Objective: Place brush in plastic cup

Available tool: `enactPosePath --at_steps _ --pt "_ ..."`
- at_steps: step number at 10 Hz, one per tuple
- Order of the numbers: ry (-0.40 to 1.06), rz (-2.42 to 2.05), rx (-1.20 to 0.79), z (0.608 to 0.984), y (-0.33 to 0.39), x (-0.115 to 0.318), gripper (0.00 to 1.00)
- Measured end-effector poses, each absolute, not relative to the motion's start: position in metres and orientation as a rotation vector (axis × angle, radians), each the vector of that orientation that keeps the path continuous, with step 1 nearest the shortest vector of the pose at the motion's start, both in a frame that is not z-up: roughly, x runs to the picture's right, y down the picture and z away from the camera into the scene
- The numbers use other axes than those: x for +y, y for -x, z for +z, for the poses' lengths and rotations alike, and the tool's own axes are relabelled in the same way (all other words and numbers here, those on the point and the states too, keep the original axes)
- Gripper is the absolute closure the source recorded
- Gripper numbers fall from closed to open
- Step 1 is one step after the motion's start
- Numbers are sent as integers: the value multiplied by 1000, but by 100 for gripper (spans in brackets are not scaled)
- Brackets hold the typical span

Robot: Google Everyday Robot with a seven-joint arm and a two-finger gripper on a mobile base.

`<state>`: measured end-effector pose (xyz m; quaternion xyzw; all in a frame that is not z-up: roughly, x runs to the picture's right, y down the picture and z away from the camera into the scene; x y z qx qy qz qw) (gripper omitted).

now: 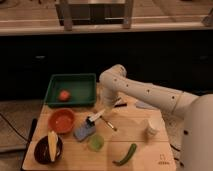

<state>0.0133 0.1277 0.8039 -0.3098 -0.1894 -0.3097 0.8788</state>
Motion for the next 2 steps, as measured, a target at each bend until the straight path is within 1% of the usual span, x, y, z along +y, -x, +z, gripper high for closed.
enactPosePath --at_steps 2 --pt "655 -665 -408 799 -13 135 98"
